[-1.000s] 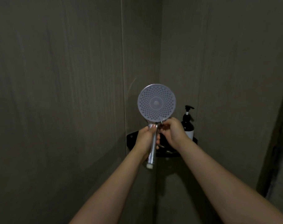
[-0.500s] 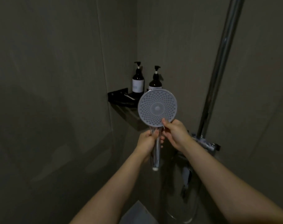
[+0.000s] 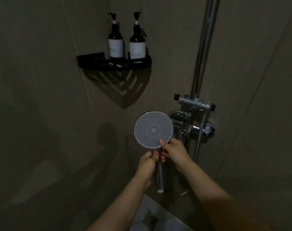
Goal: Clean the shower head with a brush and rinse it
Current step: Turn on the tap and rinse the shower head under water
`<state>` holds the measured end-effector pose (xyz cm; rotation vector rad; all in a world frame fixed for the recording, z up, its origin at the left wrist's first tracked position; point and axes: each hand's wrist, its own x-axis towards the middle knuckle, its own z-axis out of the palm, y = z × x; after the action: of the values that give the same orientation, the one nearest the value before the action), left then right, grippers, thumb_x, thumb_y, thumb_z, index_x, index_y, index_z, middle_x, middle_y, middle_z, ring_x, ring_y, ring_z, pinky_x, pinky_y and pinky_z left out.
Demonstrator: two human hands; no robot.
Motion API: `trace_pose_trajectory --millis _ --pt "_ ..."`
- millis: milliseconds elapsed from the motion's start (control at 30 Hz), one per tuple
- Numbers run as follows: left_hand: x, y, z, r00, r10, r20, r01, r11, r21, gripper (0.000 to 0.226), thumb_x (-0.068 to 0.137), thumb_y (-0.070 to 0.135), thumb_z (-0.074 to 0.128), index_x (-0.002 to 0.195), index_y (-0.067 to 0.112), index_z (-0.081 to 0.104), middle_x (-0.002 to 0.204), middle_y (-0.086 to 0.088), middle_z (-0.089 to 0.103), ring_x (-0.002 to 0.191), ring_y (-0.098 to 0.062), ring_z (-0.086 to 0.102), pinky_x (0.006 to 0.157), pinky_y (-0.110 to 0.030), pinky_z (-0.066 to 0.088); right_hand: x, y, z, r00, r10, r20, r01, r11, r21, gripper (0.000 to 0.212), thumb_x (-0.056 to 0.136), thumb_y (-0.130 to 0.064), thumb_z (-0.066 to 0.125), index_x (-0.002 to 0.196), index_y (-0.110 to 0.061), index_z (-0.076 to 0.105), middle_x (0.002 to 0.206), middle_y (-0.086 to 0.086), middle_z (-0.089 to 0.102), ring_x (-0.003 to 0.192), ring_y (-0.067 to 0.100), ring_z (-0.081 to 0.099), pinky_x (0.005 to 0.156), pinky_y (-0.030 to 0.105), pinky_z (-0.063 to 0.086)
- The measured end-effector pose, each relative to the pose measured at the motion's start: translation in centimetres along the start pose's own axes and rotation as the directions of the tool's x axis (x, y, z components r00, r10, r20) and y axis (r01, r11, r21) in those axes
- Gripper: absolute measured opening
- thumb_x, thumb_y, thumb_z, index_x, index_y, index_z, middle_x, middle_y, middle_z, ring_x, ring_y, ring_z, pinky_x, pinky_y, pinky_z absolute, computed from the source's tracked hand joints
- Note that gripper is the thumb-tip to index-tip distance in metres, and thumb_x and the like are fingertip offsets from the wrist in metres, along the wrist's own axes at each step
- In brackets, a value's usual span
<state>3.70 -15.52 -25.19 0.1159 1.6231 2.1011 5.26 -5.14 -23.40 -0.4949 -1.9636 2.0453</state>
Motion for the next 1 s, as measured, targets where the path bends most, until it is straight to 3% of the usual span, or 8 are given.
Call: trace_pose_trajectory --millis 133,300,467,567,633,800,900,1000 --pt "1.8 -6.9 -1.2 1.0 -0.005 0.022 0.004 1.0 0.015 0.024 0.096 0.009 0.044 0.08 0.01 0.061 0.075 -0.006 0.065 0.07 -0.016 0.059 0.072 -0.026 0.049 0.3 6.7 -0.9 0.999 -0.035 -0.032 0.033 0.997 -0.071 0.012 0.09 -0.015 0.055 0.079 -0.018 0.06 0.064 0.001 0.059 0.045 0.007 0.055 0.045 0.027 0.044" --pt "5.2 -13.9 -2.8 0.999 0.011 0.05 -0.012 1.0 0.012 0.023 0.096 0.011 0.045 0.081 0.012 0.061 0.078 -0.007 0.065 0.07 -0.014 0.061 0.064 -0.022 0.051 1.8 13.9 -2.0 0.994 -0.062 -0.092 0.051 0.991 -0.122 0.012 0.089 -0.016 0.058 0.079 -0.01 0.059 0.062 0.007 0.06 0.039 0.011 0.056 0.041 0.027 0.047" --pt "7.9 -19.3 -3.1 0.993 0.073 0.09 -0.068 0.996 -0.06 0.023 0.097 0.012 0.042 0.081 0.014 0.059 0.071 -0.004 0.063 0.054 -0.007 0.062 0.048 -0.015 0.05 2.6 17.6 -3.5 0.972 -0.137 -0.19 0.088 0.965 -0.249 0.018 0.082 -0.023 0.068 0.076 -0.008 0.059 0.064 0.007 0.062 0.05 0.015 0.06 0.044 0.022 0.049" --pt "9.7 -21.1 -2.6 0.985 0.147 0.095 -0.144 0.989 -0.035 0.025 0.098 0.012 0.041 0.076 0.014 0.054 0.069 -0.003 0.057 0.058 -0.009 0.054 0.048 -0.012 0.048 3.3 17.2 -4.7 0.89 -0.301 -0.342 0.251 0.951 -0.182 0.026 0.08 -0.026 0.07 0.084 -0.007 0.052 0.066 0.006 0.056 0.049 0.013 0.055 0.039 0.017 0.045" --pt "10.8 -22.1 -2.5 0.981 0.175 0.089 -0.174 0.985 -0.022 0.025 0.097 0.013 0.042 0.074 0.014 0.052 0.069 -0.003 0.056 0.059 -0.01 0.053 0.053 -0.015 0.047 4.1 15.8 -5.5 0.846 -0.354 -0.399 0.33 0.935 -0.131 0.034 0.083 -0.032 0.066 0.097 -0.006 0.049 0.07 0.005 0.055 0.054 0.015 0.054 0.046 0.025 0.049" --pt "12.5 -23.3 -3.1 0.985 0.163 0.052 -0.159 0.985 -0.064 0.026 0.097 0.011 0.043 0.073 0.011 0.051 0.069 -0.006 0.055 0.061 -0.014 0.053 0.06 -0.021 0.045 6.1 12.1 -6.1 0.872 -0.38 -0.31 0.388 0.921 -0.036 0.04 0.093 -0.034 0.048 0.118 -0.002 0.051 0.079 0.006 0.059 0.065 0.015 0.06 0.049 0.022 0.05" --pt "12.7 -24.1 -3.7 0.988 0.149 0.049 -0.147 0.988 -0.036 0.024 0.096 0.013 0.044 0.074 0.011 0.052 0.069 -0.005 0.055 0.061 -0.012 0.053 0.058 -0.019 0.046 7.1 10.1 -5.4 0.865 -0.37 -0.339 0.391 0.92 -0.007 0.035 0.095 -0.029 0.046 0.117 -0.003 0.052 0.075 0.007 0.061 0.058 0.014 0.061 0.039 0.016 0.047" --pt "13.0 -24.8 -4.2 0.987 0.154 0.037 -0.153 0.988 -0.019 0.024 0.096 0.013 0.045 0.073 0.01 0.054 0.068 -0.005 0.056 0.061 -0.012 0.054 0.06 -0.019 0.047 7.8 9.2 -4.8 0.841 -0.363 -0.401 0.346 0.931 -0.117 0.03 0.096 -0.022 0.045 0.116 -0.002 0.054 0.068 0.007 0.061 0.042 0.01 0.057 0.035 0.015 0.042"
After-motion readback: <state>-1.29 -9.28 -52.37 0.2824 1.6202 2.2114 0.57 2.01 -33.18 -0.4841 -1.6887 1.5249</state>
